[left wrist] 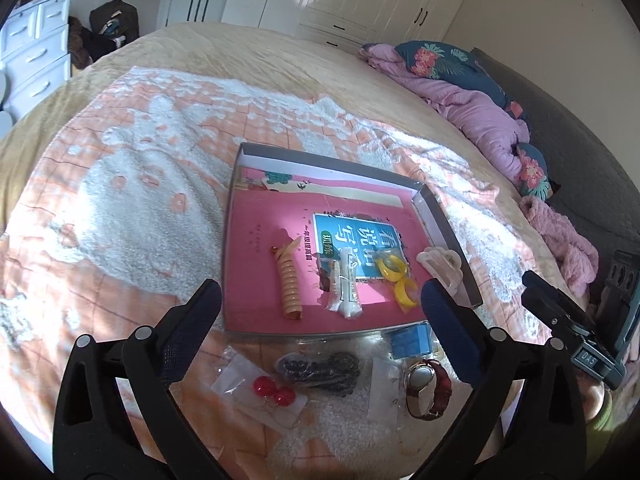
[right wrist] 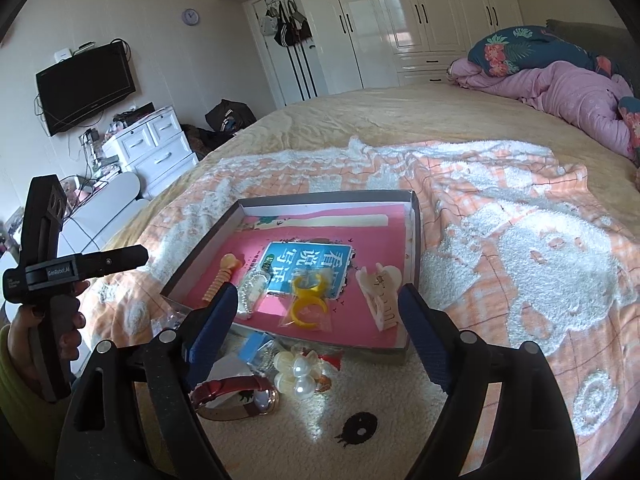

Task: Organize jewelry
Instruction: 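Open both tools inside the box and withdraw them, then reach the right tool to the red-strap watch and grasp it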

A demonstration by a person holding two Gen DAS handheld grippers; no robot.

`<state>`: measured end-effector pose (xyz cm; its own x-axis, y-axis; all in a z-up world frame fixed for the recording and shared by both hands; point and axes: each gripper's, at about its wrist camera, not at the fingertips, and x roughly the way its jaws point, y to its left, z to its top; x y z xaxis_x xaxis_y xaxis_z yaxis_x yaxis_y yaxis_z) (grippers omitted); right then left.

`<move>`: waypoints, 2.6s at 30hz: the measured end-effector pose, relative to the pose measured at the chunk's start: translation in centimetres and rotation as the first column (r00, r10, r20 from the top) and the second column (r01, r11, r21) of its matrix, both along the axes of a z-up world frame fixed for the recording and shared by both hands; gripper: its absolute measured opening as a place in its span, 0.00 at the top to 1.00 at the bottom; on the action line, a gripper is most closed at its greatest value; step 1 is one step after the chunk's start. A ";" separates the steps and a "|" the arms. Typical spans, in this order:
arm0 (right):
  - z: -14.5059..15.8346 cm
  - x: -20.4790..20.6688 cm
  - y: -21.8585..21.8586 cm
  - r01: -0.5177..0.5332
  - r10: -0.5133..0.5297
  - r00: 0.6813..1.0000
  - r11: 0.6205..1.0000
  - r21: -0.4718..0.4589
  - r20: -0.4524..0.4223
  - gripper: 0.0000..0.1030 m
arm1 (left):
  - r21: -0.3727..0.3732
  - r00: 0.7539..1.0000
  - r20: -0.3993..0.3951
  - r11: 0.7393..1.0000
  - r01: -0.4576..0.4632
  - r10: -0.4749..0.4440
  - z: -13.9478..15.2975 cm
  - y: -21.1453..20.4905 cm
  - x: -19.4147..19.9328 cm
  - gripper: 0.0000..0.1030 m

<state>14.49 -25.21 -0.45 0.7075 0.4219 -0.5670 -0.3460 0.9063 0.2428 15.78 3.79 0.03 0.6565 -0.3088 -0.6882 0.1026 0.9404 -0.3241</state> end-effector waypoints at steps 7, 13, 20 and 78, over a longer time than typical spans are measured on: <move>0.9 -1.8 0.8 -0.037 0.037 0.999 0.999 0.000 0.021 0.20 | -0.005 1.000 0.013 1.000 -0.019 0.019 0.7 1.0 -1.6 0.09; 1.1 -3.2 1.7 -0.069 0.069 0.997 0.998 -0.008 0.017 0.20 | 0.001 0.999 0.018 1.000 -0.028 0.028 0.9 1.3 -2.8 0.09; 0.8 -4.4 2.4 -0.096 0.096 0.995 0.995 -0.014 0.010 0.20 | 0.010 1.000 0.013 1.000 -0.025 0.025 1.0 1.1 -3.9 0.09; -7.1 -3.9 7.9 -0.291 0.302 0.937 0.953 0.082 -0.174 0.86 | 0.166 0.985 -0.172 0.984 0.061 -0.032 -6.8 -2.2 -2.3 0.09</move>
